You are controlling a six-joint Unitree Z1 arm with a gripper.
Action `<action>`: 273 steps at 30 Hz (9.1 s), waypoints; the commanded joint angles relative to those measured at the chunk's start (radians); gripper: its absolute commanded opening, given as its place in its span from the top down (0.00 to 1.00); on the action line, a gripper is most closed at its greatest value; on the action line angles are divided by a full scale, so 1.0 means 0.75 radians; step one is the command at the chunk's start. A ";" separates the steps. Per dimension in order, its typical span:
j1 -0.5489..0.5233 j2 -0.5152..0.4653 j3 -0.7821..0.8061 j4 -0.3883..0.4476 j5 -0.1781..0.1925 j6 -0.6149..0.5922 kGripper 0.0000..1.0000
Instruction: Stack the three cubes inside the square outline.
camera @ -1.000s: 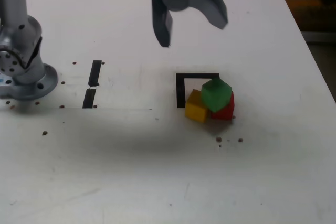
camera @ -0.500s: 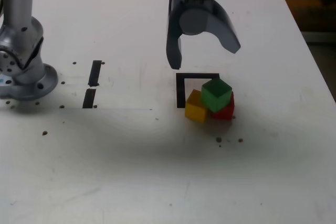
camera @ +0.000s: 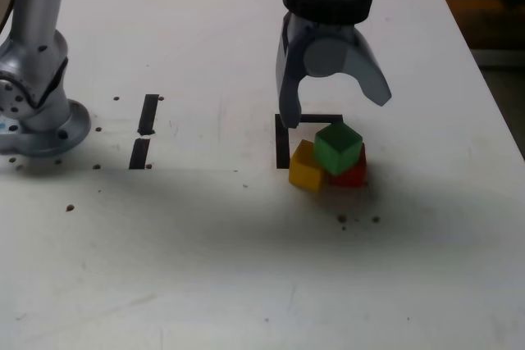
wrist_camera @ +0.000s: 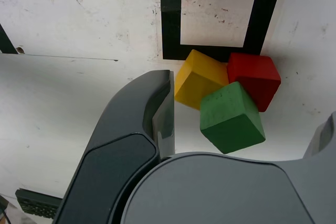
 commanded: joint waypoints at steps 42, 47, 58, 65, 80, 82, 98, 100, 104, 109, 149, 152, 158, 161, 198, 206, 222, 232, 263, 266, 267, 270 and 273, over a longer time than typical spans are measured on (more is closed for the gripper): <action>-0.096 0.117 0.053 -0.085 -0.041 -0.053 0.23; -0.096 0.121 0.052 -0.096 -0.038 -0.058 0.39; -0.100 0.118 0.048 -0.114 -0.025 -0.060 0.71; -0.112 0.074 0.047 -0.106 -0.023 -0.064 0.76; -0.006 -0.284 0.227 0.103 0.108 -0.076 0.76; 0.045 -0.308 0.291 0.101 0.117 -0.034 0.76; 0.430 -0.254 0.513 -0.105 0.206 0.587 0.73; 0.465 -0.238 0.538 -0.154 0.204 0.654 0.73; 0.522 -0.201 0.564 -0.233 0.182 0.782 0.72; 0.569 -0.149 0.555 -0.297 0.149 0.928 0.71; 0.345 -0.330 0.550 -0.379 0.092 0.821 0.08; 0.292 -0.317 0.516 -0.388 0.095 0.780 0.09; 0.247 -0.256 0.456 -0.404 0.096 0.749 0.09; 0.231 -0.208 0.405 -0.400 0.092 0.743 0.09; 0.067 0.163 0.085 -0.312 0.019 0.592 0.09; -0.033 0.146 0.143 -0.314 -0.018 0.514 0.09; -0.104 0.087 0.214 -0.345 -0.036 0.454 0.09; -0.099 0.131 0.165 -0.342 0.018 0.454 0.10; -0.098 0.153 0.152 -0.371 0.037 0.435 0.90; -0.097 0.108 0.152 -0.361 0.068 0.408 0.90; -0.095 0.089 0.152 -0.354 0.081 0.395 0.90; -0.080 0.026 0.156 -0.325 0.116 0.352 0.90; -0.049 -0.030 0.167 -0.297 0.134 0.321 0.90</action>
